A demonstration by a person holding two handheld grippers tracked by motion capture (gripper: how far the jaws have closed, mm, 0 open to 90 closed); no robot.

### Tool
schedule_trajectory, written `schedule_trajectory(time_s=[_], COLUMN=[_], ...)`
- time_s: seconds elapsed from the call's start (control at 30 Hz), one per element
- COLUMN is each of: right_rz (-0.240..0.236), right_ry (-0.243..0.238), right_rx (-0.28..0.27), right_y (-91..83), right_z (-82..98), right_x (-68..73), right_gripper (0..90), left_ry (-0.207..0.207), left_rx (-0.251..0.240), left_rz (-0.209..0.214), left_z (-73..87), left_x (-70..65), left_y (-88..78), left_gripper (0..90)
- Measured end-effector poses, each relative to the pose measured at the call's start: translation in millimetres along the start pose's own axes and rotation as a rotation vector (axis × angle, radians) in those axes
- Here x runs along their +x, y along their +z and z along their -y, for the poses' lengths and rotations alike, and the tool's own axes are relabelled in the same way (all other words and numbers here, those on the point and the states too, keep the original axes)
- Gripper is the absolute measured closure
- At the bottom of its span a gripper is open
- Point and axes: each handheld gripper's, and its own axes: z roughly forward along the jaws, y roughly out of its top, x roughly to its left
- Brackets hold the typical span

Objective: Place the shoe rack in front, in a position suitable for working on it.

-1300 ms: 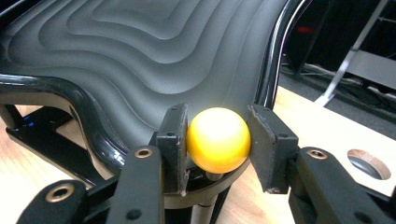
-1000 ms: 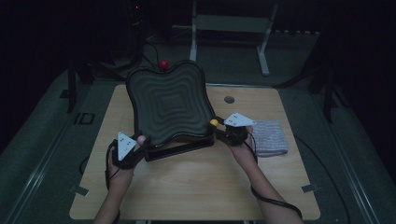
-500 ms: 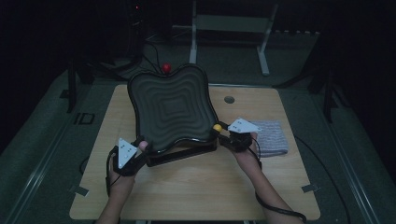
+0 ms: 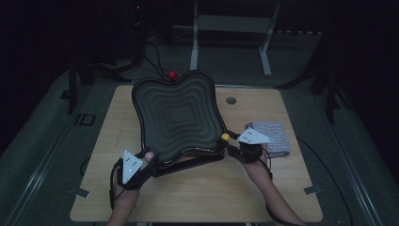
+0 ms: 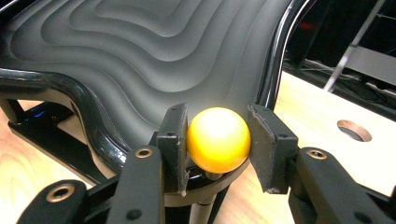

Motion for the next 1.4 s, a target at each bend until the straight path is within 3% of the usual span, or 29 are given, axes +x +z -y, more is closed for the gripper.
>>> schedule_trajectory(time_s=[0.57,0.87,1.4], right_rz=[-0.006,-0.006,-0.009], right_ry=[-0.019,-0.016,0.008], right_rx=[-0.003,-0.024,-0.054], right_y=[-34.6,-55.6,-86.7], right_z=[13.3,24.2,40.8], right_x=[10.5,15.9,21.3], right_gripper=[59.5,59.5,59.4], left_ry=[0.016,0.034,0.061], left_rx=[0.004,-0.032,-0.044], left_rz=[0.041,0.064,0.115], left_z=[3.9,9.8,12.9], left_x=[-27.8,-42.6,-62.2], left_y=[-23.4,-33.4,-45.5], left_gripper=[59.5,59.5,59.5])
